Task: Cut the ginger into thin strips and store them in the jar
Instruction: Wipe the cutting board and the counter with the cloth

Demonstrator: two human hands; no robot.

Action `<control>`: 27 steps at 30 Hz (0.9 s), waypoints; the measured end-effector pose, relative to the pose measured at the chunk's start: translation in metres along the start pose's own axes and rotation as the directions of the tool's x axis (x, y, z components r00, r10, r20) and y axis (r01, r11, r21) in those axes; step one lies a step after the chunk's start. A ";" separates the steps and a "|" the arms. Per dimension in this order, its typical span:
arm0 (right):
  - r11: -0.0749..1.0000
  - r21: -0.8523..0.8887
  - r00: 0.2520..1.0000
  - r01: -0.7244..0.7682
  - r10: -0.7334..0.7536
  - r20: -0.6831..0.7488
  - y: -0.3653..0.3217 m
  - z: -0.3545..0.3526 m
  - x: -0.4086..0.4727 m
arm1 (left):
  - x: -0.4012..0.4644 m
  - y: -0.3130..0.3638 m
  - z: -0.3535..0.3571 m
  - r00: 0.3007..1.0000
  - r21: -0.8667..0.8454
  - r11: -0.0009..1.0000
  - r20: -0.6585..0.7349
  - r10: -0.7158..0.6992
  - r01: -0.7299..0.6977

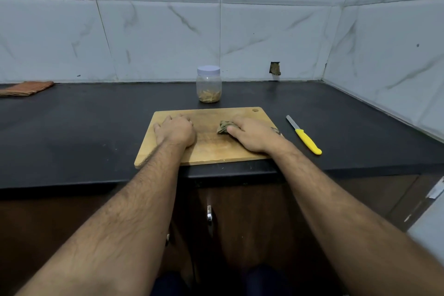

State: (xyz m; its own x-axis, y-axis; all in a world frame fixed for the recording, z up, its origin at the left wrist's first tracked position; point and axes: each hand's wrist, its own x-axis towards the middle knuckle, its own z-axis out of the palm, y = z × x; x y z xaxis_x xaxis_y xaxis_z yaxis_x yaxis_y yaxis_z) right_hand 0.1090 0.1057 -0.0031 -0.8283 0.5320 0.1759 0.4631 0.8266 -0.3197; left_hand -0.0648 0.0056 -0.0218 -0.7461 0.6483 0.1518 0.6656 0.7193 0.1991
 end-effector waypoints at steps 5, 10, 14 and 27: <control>0.983 -0.005 0.983 0.184 -0.184 -0.013 -0.027 0.010 -0.031 | 0.000 0.000 -0.001 1.000 0.000 1.000 -0.002 -0.012 0.012; 0.909 0.187 0.926 0.372 -0.350 -0.138 -0.041 0.022 -0.063 | 0.000 -0.001 -0.001 1.000 -0.031 1.000 -0.004 0.000 0.000; 0.716 0.610 0.940 0.341 -0.245 -0.238 -0.043 0.008 -0.062 | 0.000 -0.003 -0.003 1.000 -0.083 0.997 0.020 0.009 -0.007; 0.897 0.412 0.972 0.162 -0.074 -0.223 -0.092 0.010 0.015 | -0.024 -0.064 -0.024 0.992 -0.551 0.833 -0.126 -0.013 -0.059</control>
State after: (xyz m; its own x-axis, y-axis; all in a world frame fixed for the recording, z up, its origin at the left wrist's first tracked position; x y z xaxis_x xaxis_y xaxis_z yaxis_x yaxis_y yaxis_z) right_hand 0.0507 0.0361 0.0199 -0.7686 0.4973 0.4024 0.1506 0.7521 -0.6417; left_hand -0.0894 -0.0618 -0.0147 -0.7515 0.6022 0.2695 0.5868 0.4234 0.6902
